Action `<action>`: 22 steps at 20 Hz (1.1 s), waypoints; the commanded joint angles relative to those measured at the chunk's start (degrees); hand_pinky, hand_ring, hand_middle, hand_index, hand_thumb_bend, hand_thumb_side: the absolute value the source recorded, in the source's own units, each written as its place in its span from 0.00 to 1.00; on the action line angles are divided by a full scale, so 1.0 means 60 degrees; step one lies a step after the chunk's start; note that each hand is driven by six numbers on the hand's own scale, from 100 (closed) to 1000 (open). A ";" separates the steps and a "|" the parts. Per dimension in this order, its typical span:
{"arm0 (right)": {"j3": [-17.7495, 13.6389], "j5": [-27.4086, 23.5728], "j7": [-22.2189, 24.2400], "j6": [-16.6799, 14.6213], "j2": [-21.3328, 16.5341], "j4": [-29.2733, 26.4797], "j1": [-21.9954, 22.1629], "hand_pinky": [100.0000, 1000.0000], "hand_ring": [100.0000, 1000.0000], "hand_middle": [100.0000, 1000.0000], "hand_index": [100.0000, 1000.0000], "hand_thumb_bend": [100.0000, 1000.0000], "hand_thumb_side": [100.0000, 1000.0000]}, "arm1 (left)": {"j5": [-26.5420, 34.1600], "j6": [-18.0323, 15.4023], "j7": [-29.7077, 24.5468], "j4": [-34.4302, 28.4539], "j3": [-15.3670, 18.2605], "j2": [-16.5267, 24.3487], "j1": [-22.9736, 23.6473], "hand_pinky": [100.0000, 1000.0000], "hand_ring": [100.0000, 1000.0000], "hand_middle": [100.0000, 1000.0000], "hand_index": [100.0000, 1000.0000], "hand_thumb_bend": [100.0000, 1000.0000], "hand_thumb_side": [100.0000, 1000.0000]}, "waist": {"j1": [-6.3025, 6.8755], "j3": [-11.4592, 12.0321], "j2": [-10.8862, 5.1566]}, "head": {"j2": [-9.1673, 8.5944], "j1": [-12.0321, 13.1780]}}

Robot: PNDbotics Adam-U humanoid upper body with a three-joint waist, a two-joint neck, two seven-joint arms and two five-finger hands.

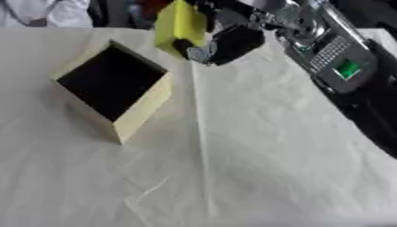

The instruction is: Pick up objects on the table and place them in the box.

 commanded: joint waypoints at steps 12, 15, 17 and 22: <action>0.1419 0.2051 0.0739 -0.0384 0.2079 0.3005 -0.3169 0.47 0.47 0.44 0.71 0.00 0.15 | 0.0800 -0.0793 0.0150 -0.0179 0.0105 -0.0041 -0.1085 0.67 0.76 0.82 0.64 0.00 0.64 | -0.0063 0.0391 0.0406 | -0.0582 -0.0574; 0.1642 0.2462 0.0865 -0.0576 0.2460 0.3673 -0.3691 0.47 0.47 0.44 0.71 0.00 0.14 | 0.1155 -0.1165 0.0120 -0.0179 0.0072 -0.0012 -0.1338 0.67 0.76 0.82 0.64 0.00 0.64 | -0.0079 0.0522 0.0513 | -0.0654 -0.0718; 0.1733 0.2730 0.0861 -0.0779 0.2743 0.4110 -0.3768 0.47 0.47 0.44 0.71 0.00 0.15 | 0.1302 -0.1261 0.0040 -0.0179 0.0034 -0.0023 -0.1416 0.67 0.76 0.82 0.64 0.00 0.64 | -0.0083 0.0584 0.0557 | -0.0693 -0.0793; 0.1918 0.3382 0.0689 -0.1379 0.3450 0.5128 -0.3670 0.46 0.47 0.44 0.71 0.00 0.17 | 0.1514 -0.1275 -0.0158 -0.0179 -0.0034 -0.0069 -0.1529 0.67 0.76 0.82 0.64 0.00 0.64 | -0.0094 0.0667 0.0628 | -0.0734 -0.0888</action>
